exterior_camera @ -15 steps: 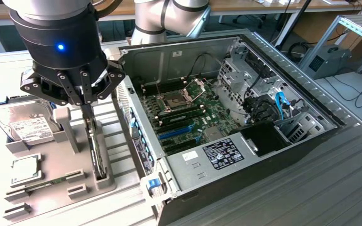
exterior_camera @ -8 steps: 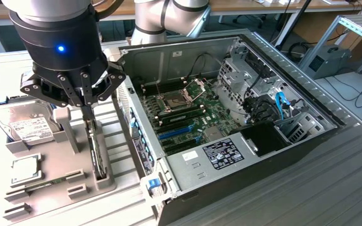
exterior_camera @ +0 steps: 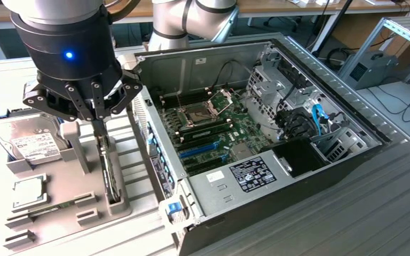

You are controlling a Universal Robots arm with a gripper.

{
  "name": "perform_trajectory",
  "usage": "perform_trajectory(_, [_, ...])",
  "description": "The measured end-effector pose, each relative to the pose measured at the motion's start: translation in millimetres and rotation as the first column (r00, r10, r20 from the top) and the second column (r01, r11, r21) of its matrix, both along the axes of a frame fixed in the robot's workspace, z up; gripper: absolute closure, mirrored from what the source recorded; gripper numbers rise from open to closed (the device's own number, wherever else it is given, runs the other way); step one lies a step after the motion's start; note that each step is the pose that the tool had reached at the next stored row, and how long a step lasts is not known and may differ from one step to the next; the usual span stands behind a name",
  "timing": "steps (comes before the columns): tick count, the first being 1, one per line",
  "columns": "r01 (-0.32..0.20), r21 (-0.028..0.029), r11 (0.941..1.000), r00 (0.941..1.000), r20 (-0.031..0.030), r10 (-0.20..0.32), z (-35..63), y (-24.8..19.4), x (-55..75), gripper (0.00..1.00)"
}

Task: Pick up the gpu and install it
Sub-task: 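Pick up the gpu and move the gpu toward the slot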

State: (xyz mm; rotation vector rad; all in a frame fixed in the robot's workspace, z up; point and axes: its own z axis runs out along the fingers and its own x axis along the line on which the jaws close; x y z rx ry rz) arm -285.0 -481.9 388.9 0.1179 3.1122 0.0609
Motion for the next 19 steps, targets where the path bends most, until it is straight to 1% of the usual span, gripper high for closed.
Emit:
perform_trajectory(5, [0.000, 0.0000, 1.0000, 1.0000, 0.0000, 0.000, 0.0, 0.0, 0.0, 0.89])
perform_trajectory(6, [0.000, 0.0000, 1.0000, 1.0000, 0.0000, 0.000, 0.0, 0.0, 0.0, 0.83])
perform_trajectory(7, [0.000, 0.0000, 1.0000, 1.0000, 0.0000, 0.000, 0.0, 0.0, 0.0, 0.83])
perform_trajectory(12, [0.000, 0.0000, 1.0000, 1.0000, 0.0000, 0.000, 0.0, 0.0, 0.0, 0.52])
perform_trajectory(16, [0.000, 0.0000, 1.0000, 1.0000, 0.0000, 0.000, -0.4, 0.0, 0.0, 0.52])
perform_trajectory(19, [0.000, 0.0000, 1.0000, 1.0000, 0.0000, 0.000, -3.1, 0.1, 0.0, 0.52])
